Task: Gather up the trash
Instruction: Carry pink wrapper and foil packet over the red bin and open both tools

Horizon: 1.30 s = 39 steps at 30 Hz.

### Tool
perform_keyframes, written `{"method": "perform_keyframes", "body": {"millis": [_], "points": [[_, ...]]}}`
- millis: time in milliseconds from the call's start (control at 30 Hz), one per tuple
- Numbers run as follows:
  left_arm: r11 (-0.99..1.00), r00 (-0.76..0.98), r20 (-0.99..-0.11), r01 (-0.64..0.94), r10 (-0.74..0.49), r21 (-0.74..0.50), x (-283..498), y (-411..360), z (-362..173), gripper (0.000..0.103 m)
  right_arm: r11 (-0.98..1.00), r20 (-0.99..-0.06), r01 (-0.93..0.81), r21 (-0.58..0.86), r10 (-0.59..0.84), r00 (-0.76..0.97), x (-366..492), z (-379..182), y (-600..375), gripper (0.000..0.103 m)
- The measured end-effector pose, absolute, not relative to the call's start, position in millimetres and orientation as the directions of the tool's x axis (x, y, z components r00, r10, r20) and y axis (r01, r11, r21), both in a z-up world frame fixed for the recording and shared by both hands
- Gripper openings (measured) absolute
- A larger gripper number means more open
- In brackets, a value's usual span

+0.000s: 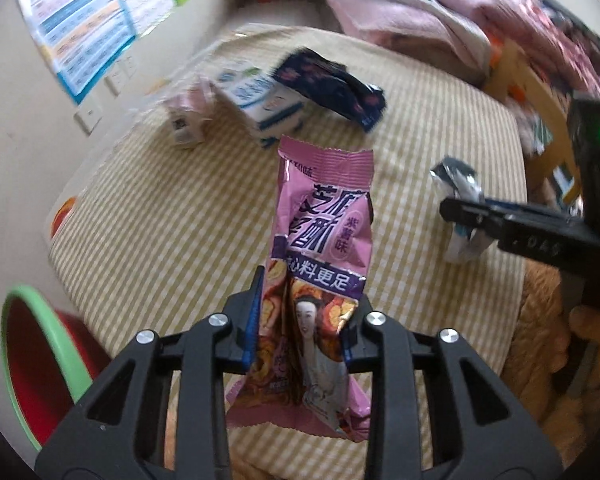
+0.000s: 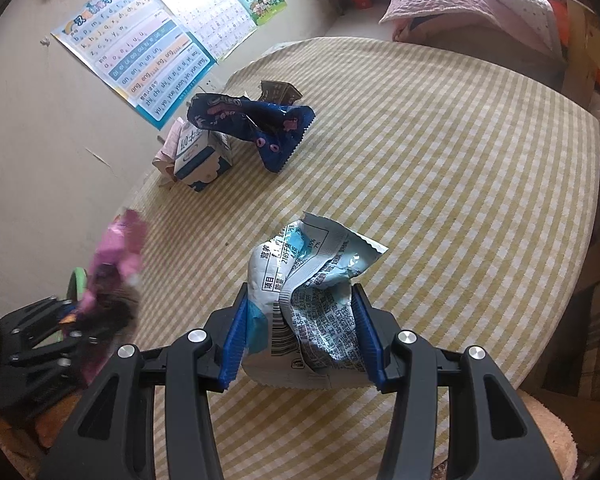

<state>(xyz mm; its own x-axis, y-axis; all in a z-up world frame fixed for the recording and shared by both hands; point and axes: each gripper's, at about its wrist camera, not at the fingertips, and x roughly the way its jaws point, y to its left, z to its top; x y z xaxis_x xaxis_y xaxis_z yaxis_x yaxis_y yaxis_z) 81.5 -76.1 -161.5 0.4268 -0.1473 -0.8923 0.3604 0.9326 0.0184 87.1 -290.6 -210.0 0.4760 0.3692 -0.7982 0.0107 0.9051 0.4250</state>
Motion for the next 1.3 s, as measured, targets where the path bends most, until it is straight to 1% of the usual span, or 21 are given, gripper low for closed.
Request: {"method": "perform_keyframes", "body": {"millis": [167, 267, 333, 467, 633, 900, 1300], "points": [[0.958, 0.458, -0.870, 0.281, -0.181, -0.052, 69, -52, -143, 0.029, 0.922, -0.809, 0.027, 0.387, 0.326, 0.489, 84, -203, -288, 0.048], [0.964, 0.480, -0.856, 0.258, -0.191, -0.070, 64, -41, -133, 0.029, 0.937, -0.804, 0.050, 0.344, 0.267, 0.532, 77, -180, -289, 0.048], [0.966, 0.496, -0.846, 0.246, -0.196, -0.080, 62, -35, -127, 0.029, 0.940, -0.790, 0.051, 0.337, 0.253, 0.558, 73, -163, -288, 0.048], [0.967, 0.507, -0.838, 0.238, -0.205, -0.093, 58, -27, -123, 0.029, 0.950, -0.767, 0.023, 0.310, 0.236, 0.597, 60, -134, -276, 0.048], [0.966, 0.528, -0.818, 0.229, -0.229, -0.123, 51, -16, -117, 0.029, 0.972, -0.744, -0.039, 0.234, 0.205, 0.636, 49, -103, -248, 0.048], [0.976, 0.601, -0.770, 0.168, -0.213, -0.139, 40, 17, -94, 0.030, 0.977, -0.697, -0.145, 0.158, 0.215, 0.684, 42, -62, -202, 0.048], [0.986, 0.641, -0.752, 0.053, -0.153, -0.156, 25, 74, -91, 0.030, 0.954, -0.706, -0.278, 0.109, 0.271, 0.655, 39, -57, -133, 0.048]]}}
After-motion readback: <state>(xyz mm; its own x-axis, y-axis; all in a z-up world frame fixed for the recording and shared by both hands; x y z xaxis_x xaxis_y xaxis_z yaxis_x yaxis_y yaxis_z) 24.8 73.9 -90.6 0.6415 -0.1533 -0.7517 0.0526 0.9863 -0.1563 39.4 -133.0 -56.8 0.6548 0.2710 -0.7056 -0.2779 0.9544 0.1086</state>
